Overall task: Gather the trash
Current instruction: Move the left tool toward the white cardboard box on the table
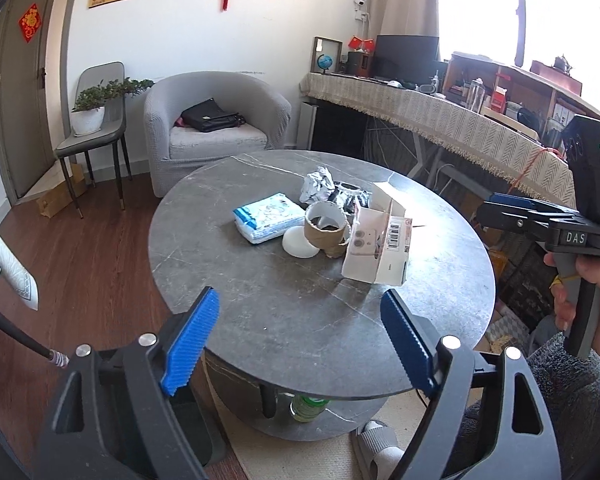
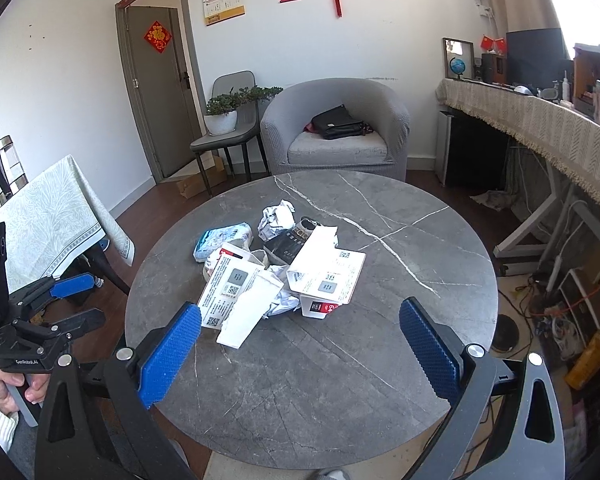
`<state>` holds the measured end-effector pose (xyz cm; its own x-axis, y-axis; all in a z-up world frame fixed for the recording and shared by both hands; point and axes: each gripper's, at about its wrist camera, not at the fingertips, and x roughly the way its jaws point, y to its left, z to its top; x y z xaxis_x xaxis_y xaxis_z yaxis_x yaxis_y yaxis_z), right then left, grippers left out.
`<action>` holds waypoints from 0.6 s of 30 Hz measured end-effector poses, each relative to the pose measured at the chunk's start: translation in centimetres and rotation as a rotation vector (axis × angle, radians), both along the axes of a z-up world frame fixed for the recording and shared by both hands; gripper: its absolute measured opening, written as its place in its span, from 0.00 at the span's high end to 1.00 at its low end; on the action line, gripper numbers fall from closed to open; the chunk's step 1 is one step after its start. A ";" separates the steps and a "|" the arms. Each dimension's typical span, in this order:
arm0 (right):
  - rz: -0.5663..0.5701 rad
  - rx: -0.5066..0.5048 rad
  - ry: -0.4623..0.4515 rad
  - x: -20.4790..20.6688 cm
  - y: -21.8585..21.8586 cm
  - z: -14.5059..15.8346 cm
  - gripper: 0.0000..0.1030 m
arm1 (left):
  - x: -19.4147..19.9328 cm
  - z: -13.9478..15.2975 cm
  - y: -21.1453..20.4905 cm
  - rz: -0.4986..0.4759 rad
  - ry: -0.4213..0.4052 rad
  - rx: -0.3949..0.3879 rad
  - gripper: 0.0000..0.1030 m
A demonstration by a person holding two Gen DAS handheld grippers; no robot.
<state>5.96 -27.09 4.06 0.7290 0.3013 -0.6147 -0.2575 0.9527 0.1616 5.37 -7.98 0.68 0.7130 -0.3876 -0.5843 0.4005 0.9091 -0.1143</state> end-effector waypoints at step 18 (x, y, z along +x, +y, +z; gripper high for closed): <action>-0.020 0.048 0.083 4.5 -3.0 -0.9 0.03 | 6.0 -4.0 -7.9 -0.197 0.103 0.006 0.18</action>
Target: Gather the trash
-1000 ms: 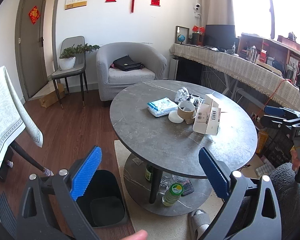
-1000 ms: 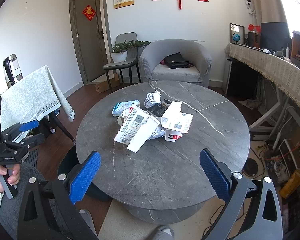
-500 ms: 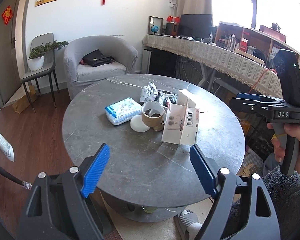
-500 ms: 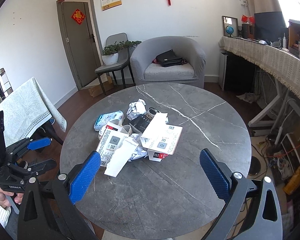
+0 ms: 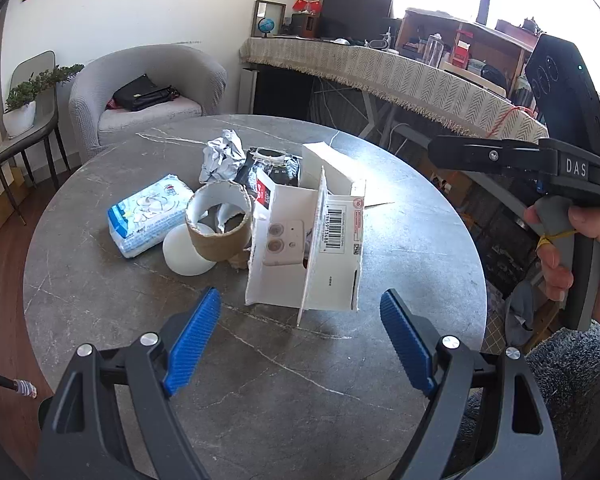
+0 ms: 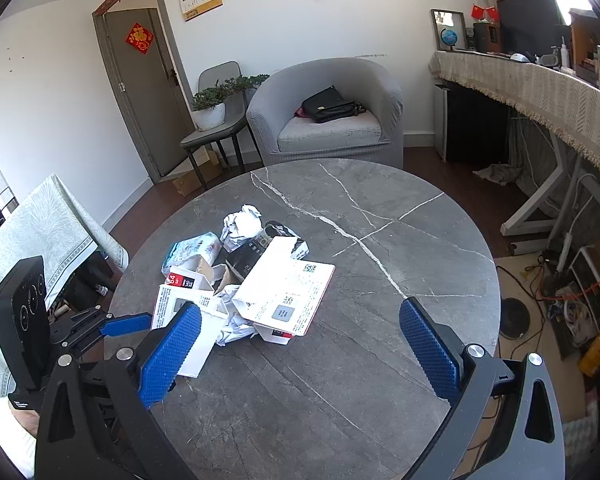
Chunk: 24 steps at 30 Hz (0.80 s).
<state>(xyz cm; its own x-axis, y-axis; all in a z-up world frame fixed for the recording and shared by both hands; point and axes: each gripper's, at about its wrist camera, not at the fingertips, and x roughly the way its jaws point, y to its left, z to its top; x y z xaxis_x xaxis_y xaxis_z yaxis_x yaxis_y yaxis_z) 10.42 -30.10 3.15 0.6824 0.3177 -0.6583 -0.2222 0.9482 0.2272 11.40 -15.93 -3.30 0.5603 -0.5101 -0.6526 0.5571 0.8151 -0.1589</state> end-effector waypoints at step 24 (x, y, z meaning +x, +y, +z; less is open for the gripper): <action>0.009 0.040 0.041 2.5 2.2 -1.5 0.21 | 2.1 -0.9 -2.1 -0.010 0.075 -0.038 0.42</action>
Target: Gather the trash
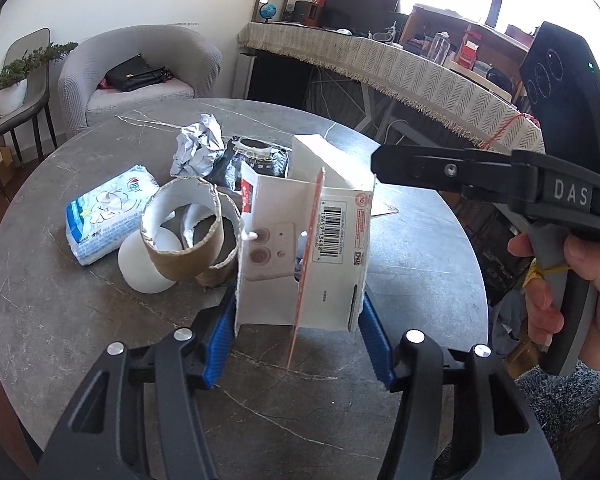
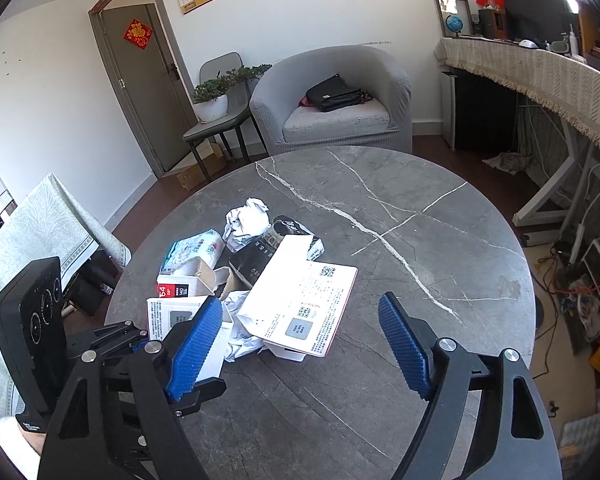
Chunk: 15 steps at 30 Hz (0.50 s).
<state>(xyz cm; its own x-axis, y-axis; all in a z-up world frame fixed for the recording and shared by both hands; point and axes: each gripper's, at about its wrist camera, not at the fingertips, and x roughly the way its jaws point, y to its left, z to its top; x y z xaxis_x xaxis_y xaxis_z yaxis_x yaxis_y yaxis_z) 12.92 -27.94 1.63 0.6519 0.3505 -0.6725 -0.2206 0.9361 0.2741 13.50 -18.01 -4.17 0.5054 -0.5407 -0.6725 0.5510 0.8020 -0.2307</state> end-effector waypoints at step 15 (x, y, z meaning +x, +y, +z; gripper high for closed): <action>-0.110 0.127 0.124 3.5 0.4 -2.4 0.21 | -1.1 0.2 1.5 -0.031 0.015 -0.030 0.49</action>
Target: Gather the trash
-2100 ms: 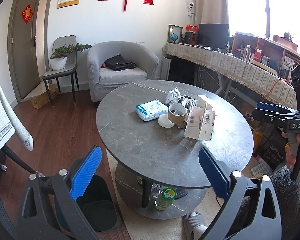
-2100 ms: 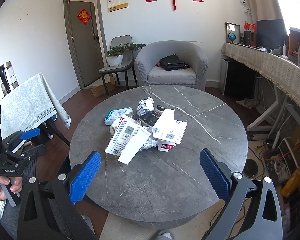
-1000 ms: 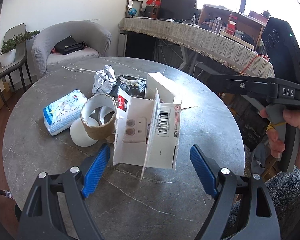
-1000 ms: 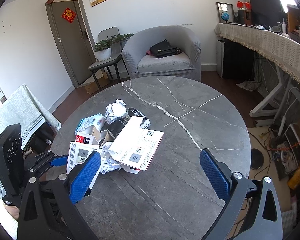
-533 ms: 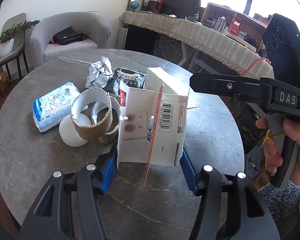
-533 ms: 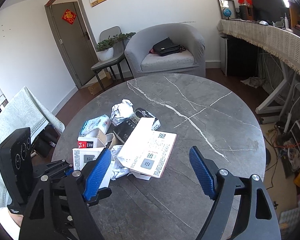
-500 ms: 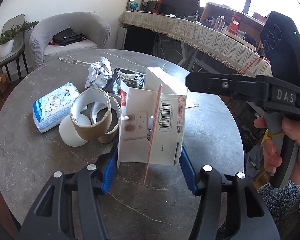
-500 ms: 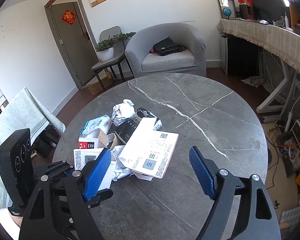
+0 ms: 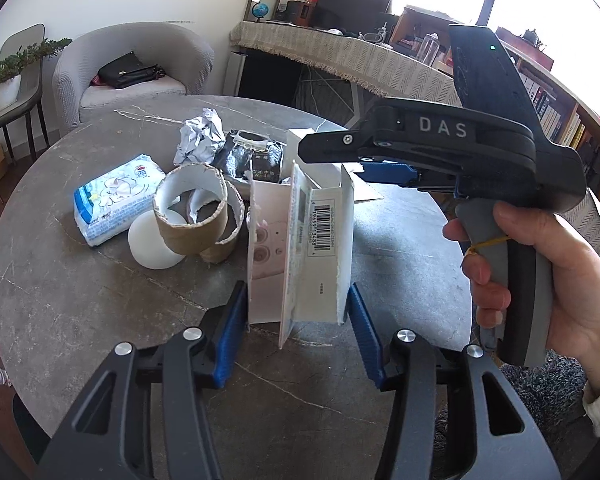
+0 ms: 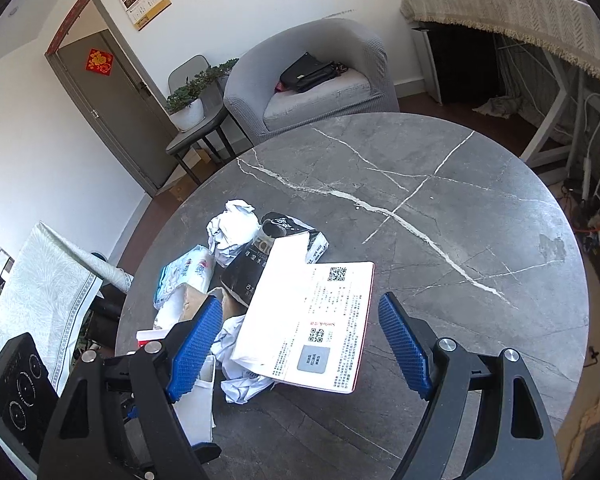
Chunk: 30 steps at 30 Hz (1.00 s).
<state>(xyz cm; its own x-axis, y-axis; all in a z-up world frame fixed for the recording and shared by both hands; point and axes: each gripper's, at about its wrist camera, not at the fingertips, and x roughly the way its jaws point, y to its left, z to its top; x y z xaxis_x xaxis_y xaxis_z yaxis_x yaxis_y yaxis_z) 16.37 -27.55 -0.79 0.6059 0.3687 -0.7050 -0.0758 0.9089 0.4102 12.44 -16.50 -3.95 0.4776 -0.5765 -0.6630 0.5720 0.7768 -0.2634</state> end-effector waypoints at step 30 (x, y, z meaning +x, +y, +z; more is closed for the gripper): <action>-0.071 0.037 -0.078 -0.2 -0.3 3.1 0.50 | -2.2 2.4 4.9 0.020 -0.040 -0.100 0.54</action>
<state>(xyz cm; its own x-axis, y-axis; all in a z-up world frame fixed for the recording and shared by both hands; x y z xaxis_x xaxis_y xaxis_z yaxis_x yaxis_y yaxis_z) 16.22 -27.82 2.31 0.6841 0.3478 -0.6412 -0.0446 0.8973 0.4391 10.25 -11.65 -1.58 0.5149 -0.6290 -0.5824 0.5683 0.7591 -0.3175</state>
